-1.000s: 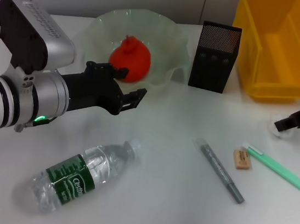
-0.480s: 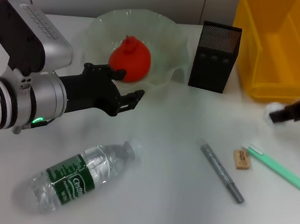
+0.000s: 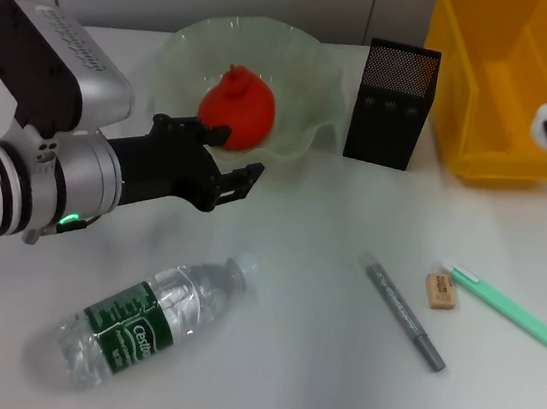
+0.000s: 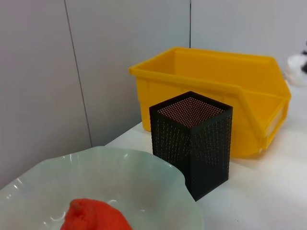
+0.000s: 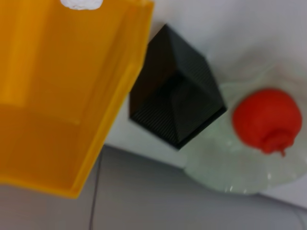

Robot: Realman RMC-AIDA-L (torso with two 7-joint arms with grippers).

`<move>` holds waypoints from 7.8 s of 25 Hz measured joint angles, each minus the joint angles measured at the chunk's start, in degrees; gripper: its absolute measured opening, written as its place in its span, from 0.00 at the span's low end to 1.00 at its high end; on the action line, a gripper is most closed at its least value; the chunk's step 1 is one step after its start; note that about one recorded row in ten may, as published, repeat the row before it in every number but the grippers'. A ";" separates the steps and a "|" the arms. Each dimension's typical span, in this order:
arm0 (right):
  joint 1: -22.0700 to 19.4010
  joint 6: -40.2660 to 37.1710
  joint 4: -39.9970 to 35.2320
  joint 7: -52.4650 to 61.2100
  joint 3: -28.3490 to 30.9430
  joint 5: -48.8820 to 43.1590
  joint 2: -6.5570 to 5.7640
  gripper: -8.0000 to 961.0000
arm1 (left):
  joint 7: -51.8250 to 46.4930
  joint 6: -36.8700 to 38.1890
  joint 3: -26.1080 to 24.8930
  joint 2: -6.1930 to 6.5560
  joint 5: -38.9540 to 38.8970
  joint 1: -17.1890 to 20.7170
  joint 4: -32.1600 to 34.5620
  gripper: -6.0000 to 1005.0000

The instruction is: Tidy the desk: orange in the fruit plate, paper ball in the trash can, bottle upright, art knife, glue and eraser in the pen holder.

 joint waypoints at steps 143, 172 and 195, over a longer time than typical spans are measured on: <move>-20.30 7.27 20.27 -30.75 8.75 39.06 1.54 0.39 | -32.20 -24.32 8.37 0.00 37.67 -8.16 17.86 0.60; -19.22 4.46 20.41 -32.04 8.75 36.08 2.27 0.39 | -49.08 -25.19 19.13 -0.26 49.32 -11.11 17.04 0.59; -19.55 4.55 20.86 -32.74 8.75 36.22 2.25 0.38 | -54.69 -25.11 22.30 -0.27 54.59 -12.65 15.47 0.59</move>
